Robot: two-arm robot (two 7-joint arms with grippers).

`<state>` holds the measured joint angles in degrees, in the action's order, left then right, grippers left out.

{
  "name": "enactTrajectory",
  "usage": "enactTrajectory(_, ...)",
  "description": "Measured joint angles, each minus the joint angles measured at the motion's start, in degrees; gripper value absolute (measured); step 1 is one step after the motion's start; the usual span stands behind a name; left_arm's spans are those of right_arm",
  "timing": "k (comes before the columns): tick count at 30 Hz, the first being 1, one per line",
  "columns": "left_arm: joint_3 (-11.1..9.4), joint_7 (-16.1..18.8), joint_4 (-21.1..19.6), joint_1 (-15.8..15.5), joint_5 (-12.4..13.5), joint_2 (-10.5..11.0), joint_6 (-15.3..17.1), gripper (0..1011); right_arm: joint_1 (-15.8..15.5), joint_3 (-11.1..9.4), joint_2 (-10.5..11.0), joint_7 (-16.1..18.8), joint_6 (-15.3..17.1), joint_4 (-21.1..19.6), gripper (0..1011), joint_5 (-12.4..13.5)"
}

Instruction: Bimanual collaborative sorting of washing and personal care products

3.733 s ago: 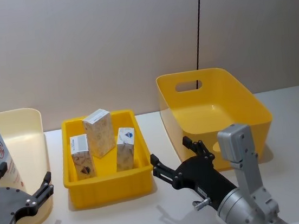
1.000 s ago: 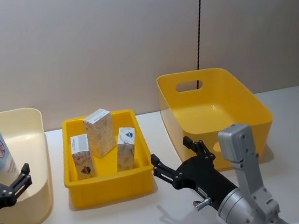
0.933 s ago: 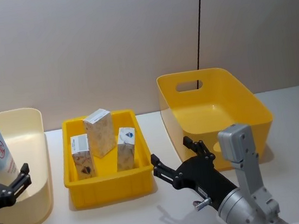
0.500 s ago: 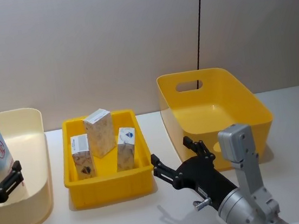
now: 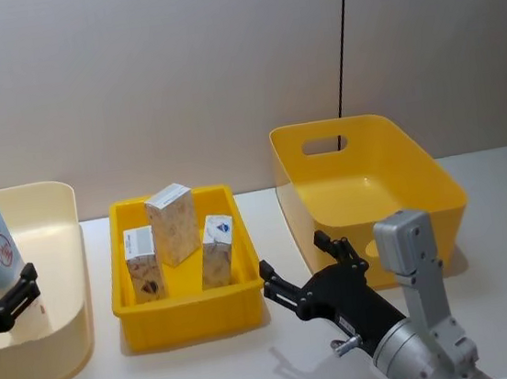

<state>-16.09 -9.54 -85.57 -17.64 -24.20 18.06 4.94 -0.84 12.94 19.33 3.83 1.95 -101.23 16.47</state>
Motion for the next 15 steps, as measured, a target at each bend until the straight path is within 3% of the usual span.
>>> enactTrajectory(15,-0.8,-3.0,3.2,-2.6,-0.5,-1.7,0.5,1002,0.0,0.0,0.0,0.0,0.0,0.0,1001,0.0)
